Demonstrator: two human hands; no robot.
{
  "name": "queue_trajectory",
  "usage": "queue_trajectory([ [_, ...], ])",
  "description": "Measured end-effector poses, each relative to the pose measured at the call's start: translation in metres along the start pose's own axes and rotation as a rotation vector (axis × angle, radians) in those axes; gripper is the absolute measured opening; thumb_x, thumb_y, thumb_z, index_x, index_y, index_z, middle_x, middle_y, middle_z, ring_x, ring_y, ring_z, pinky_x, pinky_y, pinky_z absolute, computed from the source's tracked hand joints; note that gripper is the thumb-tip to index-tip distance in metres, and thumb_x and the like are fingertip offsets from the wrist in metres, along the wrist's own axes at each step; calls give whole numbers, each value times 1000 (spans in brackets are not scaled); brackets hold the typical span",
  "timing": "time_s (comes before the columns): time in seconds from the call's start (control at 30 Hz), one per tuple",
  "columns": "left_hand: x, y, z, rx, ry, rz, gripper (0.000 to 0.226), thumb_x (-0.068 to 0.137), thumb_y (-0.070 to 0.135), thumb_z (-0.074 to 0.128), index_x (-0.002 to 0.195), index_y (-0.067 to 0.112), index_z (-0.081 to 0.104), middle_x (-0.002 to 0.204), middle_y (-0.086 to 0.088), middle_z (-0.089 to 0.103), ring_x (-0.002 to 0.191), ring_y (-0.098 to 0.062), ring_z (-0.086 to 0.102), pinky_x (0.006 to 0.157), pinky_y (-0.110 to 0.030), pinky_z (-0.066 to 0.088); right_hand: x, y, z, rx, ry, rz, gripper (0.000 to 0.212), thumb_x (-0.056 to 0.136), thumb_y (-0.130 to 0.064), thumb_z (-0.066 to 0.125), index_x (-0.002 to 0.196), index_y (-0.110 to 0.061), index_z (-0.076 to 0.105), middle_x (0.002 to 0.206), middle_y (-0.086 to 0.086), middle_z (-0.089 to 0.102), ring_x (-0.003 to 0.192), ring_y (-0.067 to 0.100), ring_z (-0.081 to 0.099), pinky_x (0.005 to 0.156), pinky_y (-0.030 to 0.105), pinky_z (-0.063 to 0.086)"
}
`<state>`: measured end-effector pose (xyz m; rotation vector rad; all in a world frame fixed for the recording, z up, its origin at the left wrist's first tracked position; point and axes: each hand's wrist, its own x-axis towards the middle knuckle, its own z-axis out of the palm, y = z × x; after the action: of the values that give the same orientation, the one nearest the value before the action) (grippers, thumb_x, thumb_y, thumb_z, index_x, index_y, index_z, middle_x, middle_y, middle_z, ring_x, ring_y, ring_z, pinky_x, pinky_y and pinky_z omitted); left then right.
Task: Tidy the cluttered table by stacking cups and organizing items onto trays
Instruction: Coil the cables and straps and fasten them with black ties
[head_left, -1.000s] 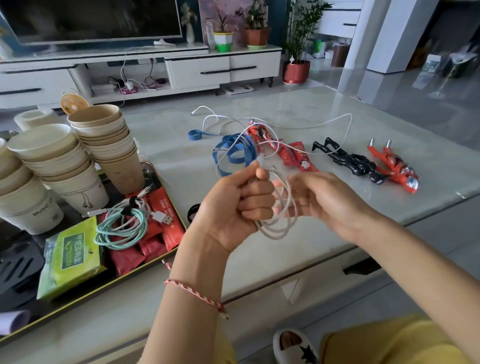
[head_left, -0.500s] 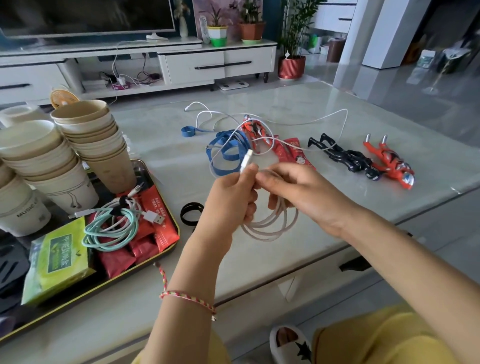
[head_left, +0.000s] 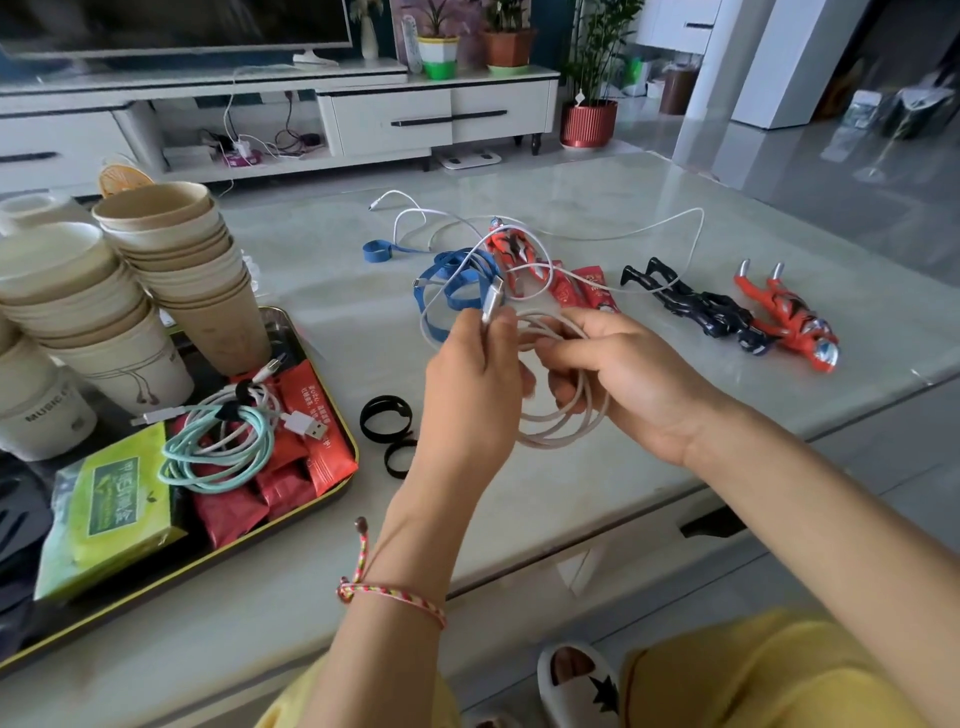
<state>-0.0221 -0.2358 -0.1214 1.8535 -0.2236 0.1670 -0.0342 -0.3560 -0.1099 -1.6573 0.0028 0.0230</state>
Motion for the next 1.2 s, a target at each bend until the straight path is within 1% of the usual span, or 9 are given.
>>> queue_trajectory([
  [0.2,0,5,-5,-506,-204,-422,32,100,28,33,81,12,53,47,1,43,37,-11,46,50,-24,45,-2,6,10,-359,161,-339,16,87,-5,52,87,-21,58,65,-14,54,56,-3,48,57,13,38],
  [0.33,1,5,-10,-611,-252,-521,31,100,24,34,79,11,53,46,2,38,36,-10,38,44,-22,44,-1,8,8,-682,62,-519,21,87,-3,48,101,-7,64,79,-7,54,72,-1,50,67,11,35],
  [0.47,2,5,-18,-728,-327,-562,24,98,16,36,78,12,48,45,3,38,33,-7,30,38,-18,37,0,11,1,-821,-109,-554,34,91,1,50,123,-8,57,83,-20,36,83,-24,42,76,-1,29],
  [0.67,-2,8,-12,-590,-371,-457,20,98,16,39,84,10,50,41,6,37,32,-6,29,37,-17,35,2,14,0,-944,68,-474,27,86,0,48,109,-10,60,90,-5,52,82,17,54,73,36,44],
  [0.8,-3,9,-9,-531,-359,-348,25,98,25,42,79,11,49,41,10,38,34,-5,32,41,-19,35,5,14,2,-635,181,-222,19,89,0,40,87,1,58,60,5,55,47,11,52,48,27,45],
  [0.87,-3,9,-9,-489,-359,-324,29,97,29,44,73,12,45,40,11,37,32,-3,36,41,-18,35,5,15,10,-260,137,30,24,91,0,36,80,1,57,61,14,57,47,18,57,42,21,47],
  [0.97,-3,4,-11,-393,-284,-308,26,97,25,46,74,10,48,46,9,38,34,-3,34,44,-21,34,5,16,16,84,123,256,19,92,-6,49,75,-8,56,52,3,53,39,11,51,38,16,40],
  [1.1,0,-1,-9,-409,-102,-322,28,98,23,44,73,11,48,47,8,38,34,-4,33,41,-20,33,7,16,22,178,180,189,2,86,-8,61,87,-9,59,44,-6,47,35,5,40,37,15,33],
  [1.2,3,-2,-6,-413,39,-340,30,98,25,41,72,13,49,58,3,39,41,-7,35,40,-18,34,4,21,34,166,349,-19,25,82,-6,63,104,-16,55,53,-5,54,40,5,46,42,18,39],
])
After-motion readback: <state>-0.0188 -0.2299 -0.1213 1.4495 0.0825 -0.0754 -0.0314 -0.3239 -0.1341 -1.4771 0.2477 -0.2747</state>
